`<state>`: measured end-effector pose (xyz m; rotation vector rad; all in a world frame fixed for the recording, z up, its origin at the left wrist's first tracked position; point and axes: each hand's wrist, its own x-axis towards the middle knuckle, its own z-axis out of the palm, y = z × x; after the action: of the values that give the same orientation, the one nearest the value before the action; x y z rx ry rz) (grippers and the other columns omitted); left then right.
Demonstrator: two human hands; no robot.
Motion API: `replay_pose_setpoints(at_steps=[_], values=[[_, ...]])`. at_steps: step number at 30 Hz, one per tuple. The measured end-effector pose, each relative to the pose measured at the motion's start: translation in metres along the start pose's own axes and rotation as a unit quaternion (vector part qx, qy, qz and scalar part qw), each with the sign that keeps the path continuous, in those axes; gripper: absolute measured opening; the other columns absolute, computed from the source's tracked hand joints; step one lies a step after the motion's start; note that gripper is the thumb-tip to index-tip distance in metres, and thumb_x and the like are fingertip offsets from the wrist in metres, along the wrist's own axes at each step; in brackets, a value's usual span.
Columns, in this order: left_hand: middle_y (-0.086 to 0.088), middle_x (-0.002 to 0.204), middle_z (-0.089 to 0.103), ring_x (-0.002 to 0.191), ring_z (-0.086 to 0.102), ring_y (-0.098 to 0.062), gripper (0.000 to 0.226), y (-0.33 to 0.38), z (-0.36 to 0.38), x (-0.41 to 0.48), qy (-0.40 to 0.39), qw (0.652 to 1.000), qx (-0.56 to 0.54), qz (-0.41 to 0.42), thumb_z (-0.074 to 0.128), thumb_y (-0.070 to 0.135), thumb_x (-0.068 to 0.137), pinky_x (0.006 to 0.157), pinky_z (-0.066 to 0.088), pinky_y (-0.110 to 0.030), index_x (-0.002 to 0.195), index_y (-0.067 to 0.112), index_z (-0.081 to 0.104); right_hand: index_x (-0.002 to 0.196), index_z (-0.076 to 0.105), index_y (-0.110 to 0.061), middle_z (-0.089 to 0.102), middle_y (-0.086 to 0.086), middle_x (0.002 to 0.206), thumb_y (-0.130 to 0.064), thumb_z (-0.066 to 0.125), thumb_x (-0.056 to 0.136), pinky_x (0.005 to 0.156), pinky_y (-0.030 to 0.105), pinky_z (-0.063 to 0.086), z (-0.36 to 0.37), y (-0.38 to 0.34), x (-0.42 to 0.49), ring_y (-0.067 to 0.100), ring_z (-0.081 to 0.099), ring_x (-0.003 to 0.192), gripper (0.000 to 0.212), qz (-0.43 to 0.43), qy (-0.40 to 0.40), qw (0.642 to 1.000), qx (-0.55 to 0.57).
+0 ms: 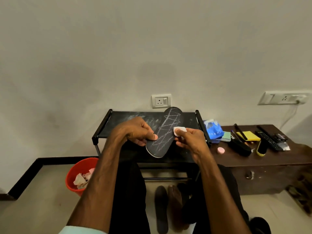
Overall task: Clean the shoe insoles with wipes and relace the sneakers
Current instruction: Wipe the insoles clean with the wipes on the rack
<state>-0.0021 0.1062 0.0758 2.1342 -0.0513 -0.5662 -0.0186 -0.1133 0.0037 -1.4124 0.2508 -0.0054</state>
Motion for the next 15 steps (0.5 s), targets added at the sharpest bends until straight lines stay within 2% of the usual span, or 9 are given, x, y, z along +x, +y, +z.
replay_pose_setpoints(at_steps=[5, 8, 11, 15], values=[[-0.005, 0.092, 0.076, 0.080, 0.068, -0.012, 0.024, 0.008, 0.013, 0.032, 0.015, 0.999, 0.020, -0.020, 0.078, 0.027, 0.088, 0.070, 0.060, -0.023, 0.103, 0.007, 0.078, 0.102, 0.077, -0.004, 0.077, 0.011, 0.089, -0.011, 0.075, 0.090, 0.067, 0.030, 0.059, -0.013, -0.003, 0.040, 0.013, 0.067, 0.073, 0.014, -0.051, 0.012, 0.997, -0.061], [-0.002, 0.085, 0.073, 0.076, 0.064, -0.011, 0.022, 0.010, 0.023, 0.057, 0.024, 0.998, 0.044, -0.027, 0.071, 0.028, 0.094, 0.069, 0.057, -0.021, 0.101, 0.009, 0.078, 0.105, 0.077, -0.005, 0.078, 0.008, 0.087, -0.012, 0.075, 0.090, 0.063, 0.027, 0.059, -0.023, 0.000, 0.066, 0.012, 0.070, 0.072, 0.017, -0.065, 0.008, 0.992, -0.108], [0.001, 0.078, 0.072, 0.070, 0.064, -0.009, 0.012, 0.008, 0.029, 0.084, 0.069, 0.995, 0.063, -0.027, 0.068, 0.020, 0.095, 0.068, 0.055, -0.022, 0.091, 0.013, 0.076, 0.107, 0.075, -0.009, 0.078, 0.004, 0.089, -0.014, 0.075, 0.090, 0.062, 0.024, 0.058, -0.030, 0.003, 0.094, 0.011, 0.073, 0.075, 0.017, -0.078, -0.009, 0.987, -0.139], [-0.003, 0.093, 0.074, 0.072, 0.065, -0.010, 0.010, 0.002, 0.033, 0.131, 0.131, 0.989, 0.061, -0.004, 0.066, 0.007, 0.093, 0.065, 0.054, -0.023, 0.092, 0.015, 0.072, 0.109, 0.077, -0.011, 0.078, 0.002, 0.092, -0.018, 0.076, 0.090, 0.068, 0.026, 0.061, -0.029, 0.015, 0.133, 0.018, 0.075, 0.087, 0.020, -0.085, -0.036, 0.981, -0.170]])
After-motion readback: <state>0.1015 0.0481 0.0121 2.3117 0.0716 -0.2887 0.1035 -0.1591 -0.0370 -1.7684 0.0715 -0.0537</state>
